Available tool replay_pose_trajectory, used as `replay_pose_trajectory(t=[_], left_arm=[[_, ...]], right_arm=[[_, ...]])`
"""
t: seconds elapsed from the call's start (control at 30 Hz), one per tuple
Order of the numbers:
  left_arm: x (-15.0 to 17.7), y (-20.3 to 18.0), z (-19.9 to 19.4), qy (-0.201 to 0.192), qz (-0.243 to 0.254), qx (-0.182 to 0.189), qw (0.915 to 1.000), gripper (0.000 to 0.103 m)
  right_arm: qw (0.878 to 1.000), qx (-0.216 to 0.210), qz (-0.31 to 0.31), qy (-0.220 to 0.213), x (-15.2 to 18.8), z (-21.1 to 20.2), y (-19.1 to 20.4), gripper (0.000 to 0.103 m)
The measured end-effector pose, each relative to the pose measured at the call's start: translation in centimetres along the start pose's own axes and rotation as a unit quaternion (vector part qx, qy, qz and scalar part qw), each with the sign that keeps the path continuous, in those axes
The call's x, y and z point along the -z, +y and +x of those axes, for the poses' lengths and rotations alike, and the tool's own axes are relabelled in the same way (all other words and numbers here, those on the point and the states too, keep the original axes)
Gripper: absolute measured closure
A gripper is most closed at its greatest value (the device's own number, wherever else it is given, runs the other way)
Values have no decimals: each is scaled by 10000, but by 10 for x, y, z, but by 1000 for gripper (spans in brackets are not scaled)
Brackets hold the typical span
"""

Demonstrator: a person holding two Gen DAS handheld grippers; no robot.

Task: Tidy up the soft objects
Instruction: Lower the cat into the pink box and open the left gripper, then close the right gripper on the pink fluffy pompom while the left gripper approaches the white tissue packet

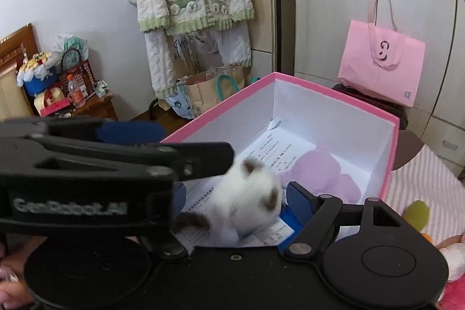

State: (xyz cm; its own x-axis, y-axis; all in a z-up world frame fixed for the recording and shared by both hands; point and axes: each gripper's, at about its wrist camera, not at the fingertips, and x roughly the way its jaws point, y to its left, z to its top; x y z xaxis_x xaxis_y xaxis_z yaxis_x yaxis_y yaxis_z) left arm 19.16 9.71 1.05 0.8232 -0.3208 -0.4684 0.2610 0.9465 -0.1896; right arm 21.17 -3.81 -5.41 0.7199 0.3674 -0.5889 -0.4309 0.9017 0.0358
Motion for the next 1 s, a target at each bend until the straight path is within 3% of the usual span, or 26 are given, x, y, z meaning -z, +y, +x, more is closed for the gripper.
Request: replay_pose_trajectory(t=[0.13, 0.57, 0.87, 1.0], left_arm=[[3, -10, -14, -65, 216, -148, 9996, 24], [19, -53, -74, -359, 792, 193, 9960, 23], [30, -89, -108, -589, 1170, 488, 9902, 23], [39, -103, -103, -531, 1265, 601, 9887, 23]], right_arm=[[9998, 122, -124, -73, 3, -17, 1, 23], [9985, 307, -184, -405, 30, -91, -13, 23], [9973, 212, 131, -694, 80, -151, -45, 23], [9933, -5, 296, -1117, 110, -180, -69, 23]])
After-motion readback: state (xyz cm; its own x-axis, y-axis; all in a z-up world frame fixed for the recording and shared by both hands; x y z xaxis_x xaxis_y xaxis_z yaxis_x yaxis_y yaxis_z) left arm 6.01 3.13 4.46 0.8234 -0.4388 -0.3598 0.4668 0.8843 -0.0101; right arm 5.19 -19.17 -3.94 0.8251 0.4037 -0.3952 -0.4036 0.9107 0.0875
